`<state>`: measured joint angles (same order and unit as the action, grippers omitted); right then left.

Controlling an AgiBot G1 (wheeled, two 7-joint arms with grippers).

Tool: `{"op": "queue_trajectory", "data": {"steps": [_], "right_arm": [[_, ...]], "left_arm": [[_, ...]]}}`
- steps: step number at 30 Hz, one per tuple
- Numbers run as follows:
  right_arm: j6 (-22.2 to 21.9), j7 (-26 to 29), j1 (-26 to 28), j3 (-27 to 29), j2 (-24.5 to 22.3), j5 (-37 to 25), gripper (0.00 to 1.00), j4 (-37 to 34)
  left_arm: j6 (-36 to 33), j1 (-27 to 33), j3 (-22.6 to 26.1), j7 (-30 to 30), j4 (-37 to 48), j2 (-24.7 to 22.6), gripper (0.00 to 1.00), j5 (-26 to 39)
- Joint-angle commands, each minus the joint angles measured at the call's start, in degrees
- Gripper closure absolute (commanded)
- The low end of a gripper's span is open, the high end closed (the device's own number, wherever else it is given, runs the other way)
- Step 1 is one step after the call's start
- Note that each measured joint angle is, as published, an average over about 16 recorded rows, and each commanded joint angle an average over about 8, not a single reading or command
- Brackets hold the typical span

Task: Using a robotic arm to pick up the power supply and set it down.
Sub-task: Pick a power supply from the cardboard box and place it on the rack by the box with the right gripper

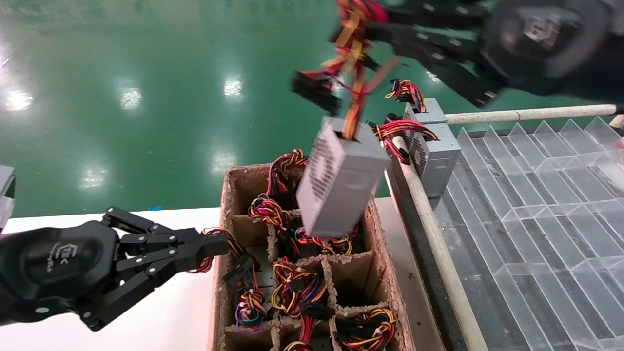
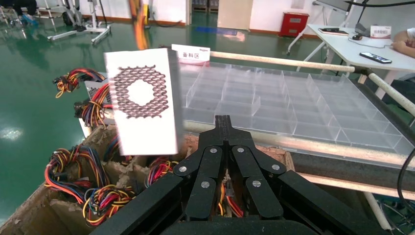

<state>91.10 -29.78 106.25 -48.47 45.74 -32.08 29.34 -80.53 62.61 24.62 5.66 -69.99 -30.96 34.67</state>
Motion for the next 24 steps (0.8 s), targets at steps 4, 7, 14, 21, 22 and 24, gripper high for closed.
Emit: {"op": "queue_trajectory", "data": {"steps": [4, 7, 14, 21, 22, 24], "right_arm": [[-0.4, 1.0, -2.0, -0.8, -6.2, 1.3, 1.0, 2.6], [-0.8, 0.9, -2.9, -1.1, -8.8, 1.6, 1.0, 2.9], [-1.9, -0.8, -3.7, -1.4, -12.6, 1.2, 1.0, 0.7], [-1.8, -2.0, -4.6, -1.8, -13.3, 1.0, 1.0, -3.2], [-1.8, -2.2, -4.7, -1.9, -13.1, 1.0, 1.0, -3.9], [-1.8, -2.6, -5.1, -2.1, -12.9, 0.9, 1.0, -5.5]], "left_arm": [[0.0, 0.0, 0.0, 0.0, 0.0, 0.0, 1.0, 0.0], [0.0, 0.0, 0.0, 0.0, 0.0, 0.0, 1.0, 0.0], [0.0, 0.0, 0.0, 0.0, 0.0, 0.0, 1.0, 0.0], [0.0, 0.0, 0.0, 0.0, 0.0, 0.0, 1.0, 0.0], [0.0, 0.0, 0.0, 0.0, 0.0, 0.0, 1.0, 0.0], [0.0, 0.0, 0.0, 0.0, 0.0, 0.0, 1.0, 0.0]]}}
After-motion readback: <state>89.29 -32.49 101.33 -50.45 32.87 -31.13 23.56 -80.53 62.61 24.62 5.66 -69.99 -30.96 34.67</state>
